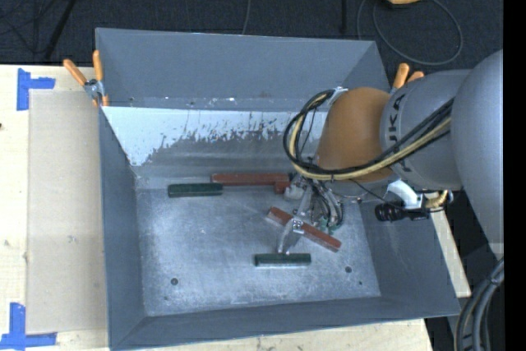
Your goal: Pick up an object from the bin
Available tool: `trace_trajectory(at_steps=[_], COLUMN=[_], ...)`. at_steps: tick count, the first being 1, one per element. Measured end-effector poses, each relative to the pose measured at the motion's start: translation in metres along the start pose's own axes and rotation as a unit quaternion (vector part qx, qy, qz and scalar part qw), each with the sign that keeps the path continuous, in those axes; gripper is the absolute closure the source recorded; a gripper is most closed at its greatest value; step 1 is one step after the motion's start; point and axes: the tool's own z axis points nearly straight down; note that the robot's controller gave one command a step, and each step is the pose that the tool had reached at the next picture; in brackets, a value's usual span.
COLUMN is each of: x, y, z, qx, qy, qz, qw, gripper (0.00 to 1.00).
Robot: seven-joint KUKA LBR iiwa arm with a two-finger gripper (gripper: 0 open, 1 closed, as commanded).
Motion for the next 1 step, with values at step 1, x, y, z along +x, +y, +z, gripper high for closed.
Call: trace_trajectory(at_steps=[1], x=[0.0142], y=[-0.0187], z=[-0.0228], qx=[0.002], qy=[0.0046], qz=[0.08], qw=[0.9968], gripper=[0.0])
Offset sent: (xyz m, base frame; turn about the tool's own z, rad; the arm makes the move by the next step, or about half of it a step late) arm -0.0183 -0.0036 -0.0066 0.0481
